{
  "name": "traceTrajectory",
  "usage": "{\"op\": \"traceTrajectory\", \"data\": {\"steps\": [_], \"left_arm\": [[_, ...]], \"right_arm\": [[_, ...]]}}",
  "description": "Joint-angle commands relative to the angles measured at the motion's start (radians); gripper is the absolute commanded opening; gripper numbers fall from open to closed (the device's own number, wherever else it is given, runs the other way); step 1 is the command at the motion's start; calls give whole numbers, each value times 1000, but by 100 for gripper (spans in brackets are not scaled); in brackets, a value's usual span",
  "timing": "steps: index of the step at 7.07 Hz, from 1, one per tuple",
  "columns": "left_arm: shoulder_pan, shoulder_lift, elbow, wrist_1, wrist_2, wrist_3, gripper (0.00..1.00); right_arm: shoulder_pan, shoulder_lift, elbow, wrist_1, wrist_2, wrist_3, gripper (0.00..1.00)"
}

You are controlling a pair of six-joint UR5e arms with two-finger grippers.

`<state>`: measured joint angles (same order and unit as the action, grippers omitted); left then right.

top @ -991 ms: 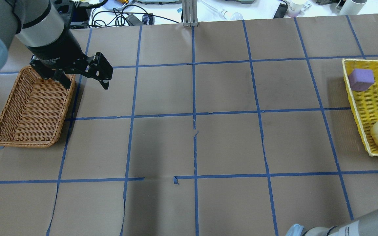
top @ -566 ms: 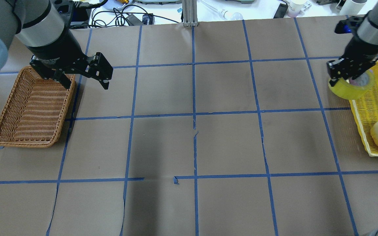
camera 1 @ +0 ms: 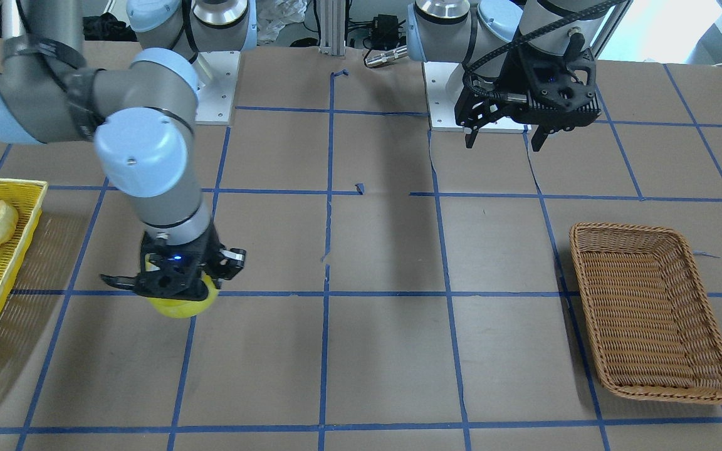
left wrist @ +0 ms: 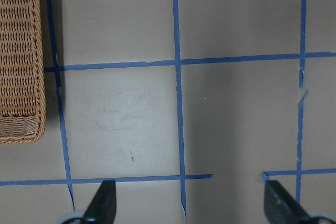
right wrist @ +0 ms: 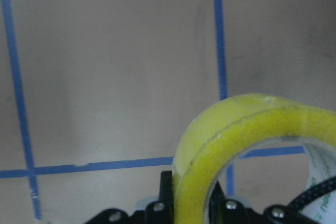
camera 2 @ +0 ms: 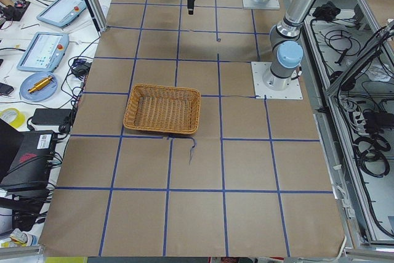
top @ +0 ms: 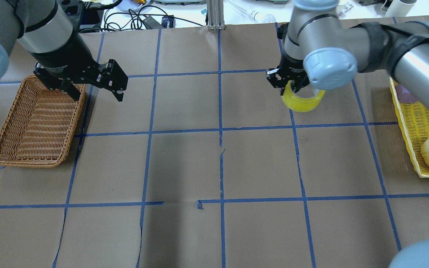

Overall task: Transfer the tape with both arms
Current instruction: 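Carry the tape roll to the table center and release it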

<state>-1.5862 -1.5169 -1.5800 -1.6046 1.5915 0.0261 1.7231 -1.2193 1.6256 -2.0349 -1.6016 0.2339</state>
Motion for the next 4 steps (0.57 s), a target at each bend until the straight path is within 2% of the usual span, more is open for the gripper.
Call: {"op": "traceTrajectory", "data": {"steps": [1, 4], "left_arm": [[0, 0, 0, 0, -1, 0, 100], [0, 1, 0, 0, 1, 0, 100]], "right_arm": [[157, 125, -50, -108, 0, 215, 0], [275, 288, -205, -113, 37, 372, 0]]}}
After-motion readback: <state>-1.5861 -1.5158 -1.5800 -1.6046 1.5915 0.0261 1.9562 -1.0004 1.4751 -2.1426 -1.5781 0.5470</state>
